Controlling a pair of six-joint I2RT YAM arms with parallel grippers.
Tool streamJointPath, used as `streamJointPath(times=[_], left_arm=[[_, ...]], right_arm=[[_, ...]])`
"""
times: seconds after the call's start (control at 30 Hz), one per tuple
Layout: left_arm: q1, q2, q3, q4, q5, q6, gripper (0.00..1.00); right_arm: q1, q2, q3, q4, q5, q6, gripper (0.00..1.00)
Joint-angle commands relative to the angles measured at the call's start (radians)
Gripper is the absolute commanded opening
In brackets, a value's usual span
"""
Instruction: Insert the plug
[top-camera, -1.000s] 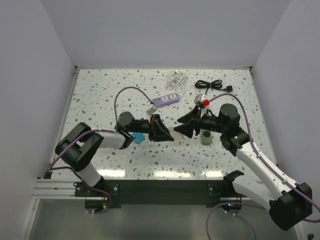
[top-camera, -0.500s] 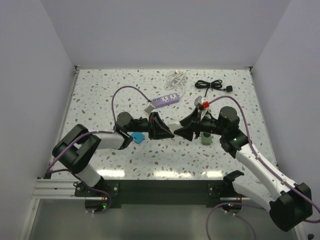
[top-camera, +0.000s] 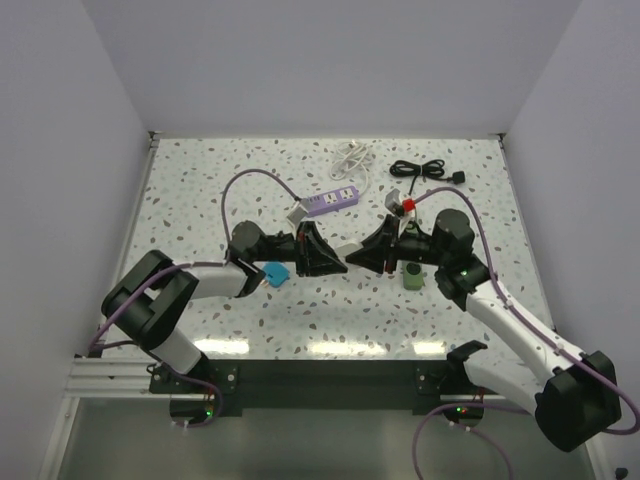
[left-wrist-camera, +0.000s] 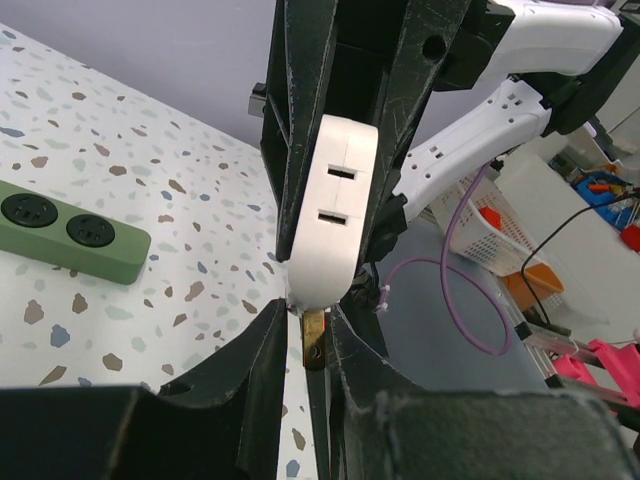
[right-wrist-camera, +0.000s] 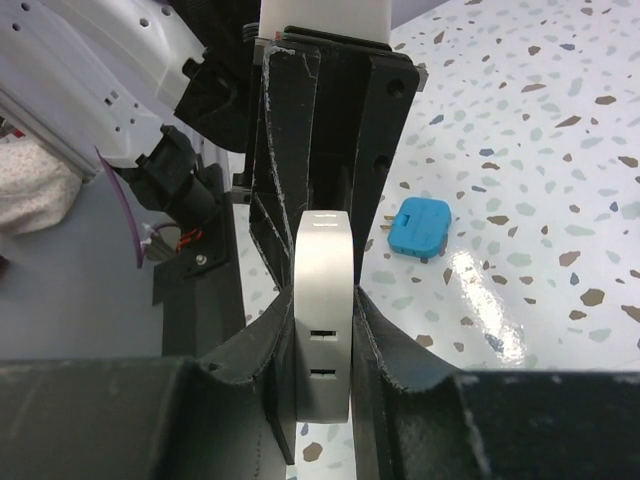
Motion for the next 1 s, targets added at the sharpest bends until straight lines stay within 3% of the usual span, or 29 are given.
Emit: streamJointPath(times=[0.0, 0.4, 0.43, 0.5, 0.53, 0.63, 0.87, 0.97], left_arm=[[-0.01, -0.076, 0.006, 0.614, 0.016, -0.008, 0.0], [-0.018, -0.096, -0.004, 0.583, 0.025, 0.01, 0.02], [-0.018, -0.096, -0.002, 0.543, 0.024, 0.032, 0.19], [-0.017, -0.093, 0.001, 0.51, 0.015, 0.052, 0.37], [-0.018, -0.091, 0.0, 0.487, 0.013, 0.069, 0.55], [-0.013, -0.096, 0.001, 0.447, 0.009, 0.096, 0.8], [0.055, -0.114, -0.011, 0.255, -0.013, 0.259, 0.95], [0.095, -0.162, 0.027, -0.065, -0.167, 0.449, 0.96]], right_arm=[[0.008, 0.009, 0.007, 0.056, -0.037, 0.008, 0.0], [0.008, -0.048, 0.01, 0.05, -0.011, 0.027, 0.0], [0.008, -0.059, 0.025, 0.015, 0.012, 0.012, 0.0], [0.008, -0.091, 0.043, -0.023, 0.041, -0.004, 0.0], [0.007, -0.1, 0.057, -0.054, 0.067, -0.014, 0.0], [0.005, -0.136, 0.077, -0.106, 0.113, -0.034, 0.0], [-0.001, -0.218, 0.165, -0.316, 0.389, -0.1, 0.0], [-0.002, -0.194, 0.214, -0.439, 0.52, -0.123, 0.0]])
